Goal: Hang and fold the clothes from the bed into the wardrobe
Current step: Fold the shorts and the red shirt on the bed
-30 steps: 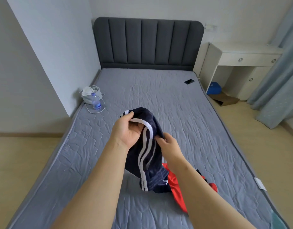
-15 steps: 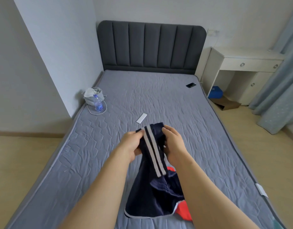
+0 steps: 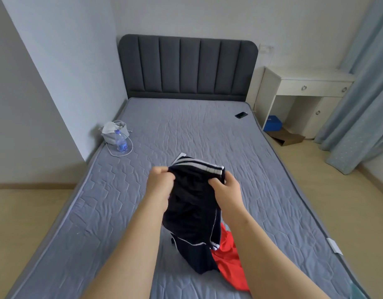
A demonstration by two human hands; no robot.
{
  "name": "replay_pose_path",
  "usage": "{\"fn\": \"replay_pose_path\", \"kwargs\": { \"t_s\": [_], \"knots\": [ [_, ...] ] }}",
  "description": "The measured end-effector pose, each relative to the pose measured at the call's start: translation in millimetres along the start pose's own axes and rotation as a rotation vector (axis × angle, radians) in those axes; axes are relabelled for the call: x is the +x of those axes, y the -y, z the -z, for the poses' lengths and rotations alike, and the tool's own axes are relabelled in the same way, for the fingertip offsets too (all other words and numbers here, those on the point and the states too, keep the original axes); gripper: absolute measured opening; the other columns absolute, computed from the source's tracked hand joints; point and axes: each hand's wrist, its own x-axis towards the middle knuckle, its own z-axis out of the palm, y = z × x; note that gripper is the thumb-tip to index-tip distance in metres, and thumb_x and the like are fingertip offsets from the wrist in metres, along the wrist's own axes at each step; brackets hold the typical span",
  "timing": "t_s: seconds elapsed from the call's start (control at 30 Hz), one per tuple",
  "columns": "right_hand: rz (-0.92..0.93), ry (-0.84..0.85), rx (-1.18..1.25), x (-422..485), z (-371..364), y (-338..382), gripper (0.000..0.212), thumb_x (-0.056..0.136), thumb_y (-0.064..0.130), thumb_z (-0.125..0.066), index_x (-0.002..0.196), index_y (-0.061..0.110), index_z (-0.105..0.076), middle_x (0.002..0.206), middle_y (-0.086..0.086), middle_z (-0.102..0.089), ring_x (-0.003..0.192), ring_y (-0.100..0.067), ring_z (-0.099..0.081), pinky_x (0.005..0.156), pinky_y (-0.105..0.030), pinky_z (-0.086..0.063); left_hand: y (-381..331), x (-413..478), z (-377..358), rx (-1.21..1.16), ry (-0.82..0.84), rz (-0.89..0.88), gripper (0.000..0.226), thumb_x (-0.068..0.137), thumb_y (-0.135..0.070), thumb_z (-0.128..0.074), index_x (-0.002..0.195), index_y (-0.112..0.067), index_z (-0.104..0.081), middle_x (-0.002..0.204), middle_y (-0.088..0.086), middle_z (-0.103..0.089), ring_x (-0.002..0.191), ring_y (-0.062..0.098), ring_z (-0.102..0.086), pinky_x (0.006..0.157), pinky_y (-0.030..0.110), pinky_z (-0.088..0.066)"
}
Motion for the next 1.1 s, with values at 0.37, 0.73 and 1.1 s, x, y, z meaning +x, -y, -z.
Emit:
{"fn": "replay_pose_path", "kwargs": {
  "t_s": [0.37,0.73,1.1],
  "knots": [
    [0.014,0.291,-0.106,-9,-5,17,0.021,0.08,0.003,-0.055,0.081,0.018,-0.069,0.07,-0.002,-0.066,0.064,-0.014,-0.061,0.06,-0.027,-0.049,8,-8,12,0.67,0.326,-0.527,0.019,0.081,-0.019,-0.064,0.073,-0.029,-0.051,0.072,-0.011,-0.057,0.07,0.01,-0.055,0.059,0.023,-0.039],
    [-0.151,0.232,-0.521,-9,0,-24,0.01,0.078,0.019,-0.063,0.069,0.023,-0.06,0.073,0.001,-0.063,0.087,-0.028,-0.064,0.091,-0.045,-0.046,-19,-7,19,-0.026,0.1,-0.475,0.021,0.085,-0.006,-0.06,0.078,-0.024,-0.051,0.073,-0.004,-0.055,0.068,0.011,-0.051,0.064,0.026,-0.041],
    [0.134,0.047,-0.475,2,-5,25,0.015,0.084,0.013,-0.051,0.068,0.013,-0.051,0.058,0.002,-0.049,0.054,-0.014,-0.042,0.049,-0.024,-0.032,7,-11,14,0.172,0.424,-0.162,0.055,0.061,0.003,-0.074,0.108,-0.017,-0.055,0.088,0.002,-0.066,0.078,0.013,-0.062,0.064,0.022,-0.046]
  ]
}}
